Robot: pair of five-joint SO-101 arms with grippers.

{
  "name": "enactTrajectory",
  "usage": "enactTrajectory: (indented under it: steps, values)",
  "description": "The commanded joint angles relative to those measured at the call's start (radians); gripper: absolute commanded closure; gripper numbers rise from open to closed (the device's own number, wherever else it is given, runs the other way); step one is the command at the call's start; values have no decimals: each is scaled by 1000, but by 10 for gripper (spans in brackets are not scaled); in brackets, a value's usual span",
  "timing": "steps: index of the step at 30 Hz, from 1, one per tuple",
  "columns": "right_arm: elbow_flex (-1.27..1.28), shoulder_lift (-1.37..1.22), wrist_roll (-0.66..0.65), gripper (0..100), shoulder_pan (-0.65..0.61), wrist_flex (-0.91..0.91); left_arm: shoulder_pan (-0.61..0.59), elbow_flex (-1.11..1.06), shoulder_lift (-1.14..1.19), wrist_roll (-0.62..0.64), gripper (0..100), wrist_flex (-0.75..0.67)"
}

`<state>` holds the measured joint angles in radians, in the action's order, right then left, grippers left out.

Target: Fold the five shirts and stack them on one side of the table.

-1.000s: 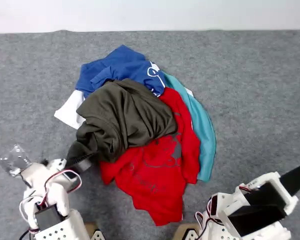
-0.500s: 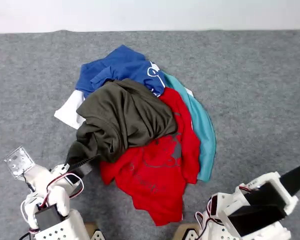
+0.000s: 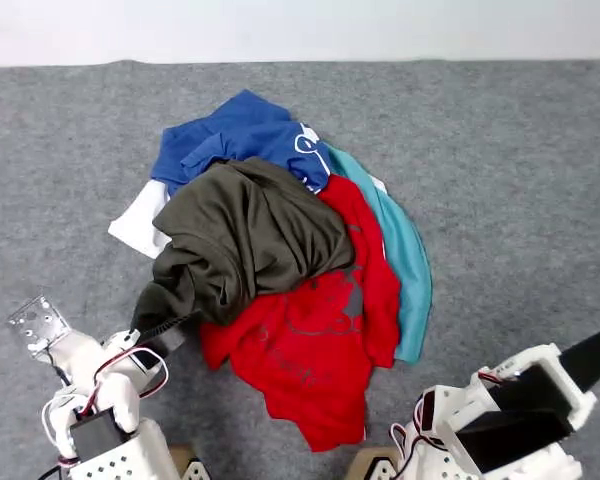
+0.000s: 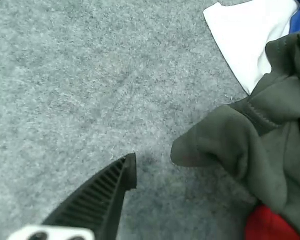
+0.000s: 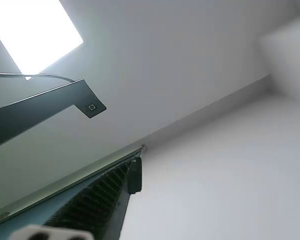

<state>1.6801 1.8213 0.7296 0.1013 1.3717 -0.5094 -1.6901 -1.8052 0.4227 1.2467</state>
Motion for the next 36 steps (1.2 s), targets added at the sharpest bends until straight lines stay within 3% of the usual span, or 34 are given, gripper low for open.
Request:
enactTrajectory:
  steps: [1, 8, 11, 20, 30, 36]
  values:
    - [3, -8, 8, 141, 12, 2, 3, 5, -3, 3, 16, 11]
    - [3, -8, 8, 141, 12, 2, 124, 5, -3, -51, 21, 9]
    - [3, -8, 8, 141, 12, 2, 149, 5, -3, -52, 81, 8]
    - [3, -8, 8, 141, 12, 2, 144, 5, -2, -118, 378, -20]
    - [3, -8, 8, 141, 12, 2, 149, 5, 0, -120, 611, -17]
    - [3, -8, 8, 141, 12, 2, 149, 5, -3, -120, 867, -14]
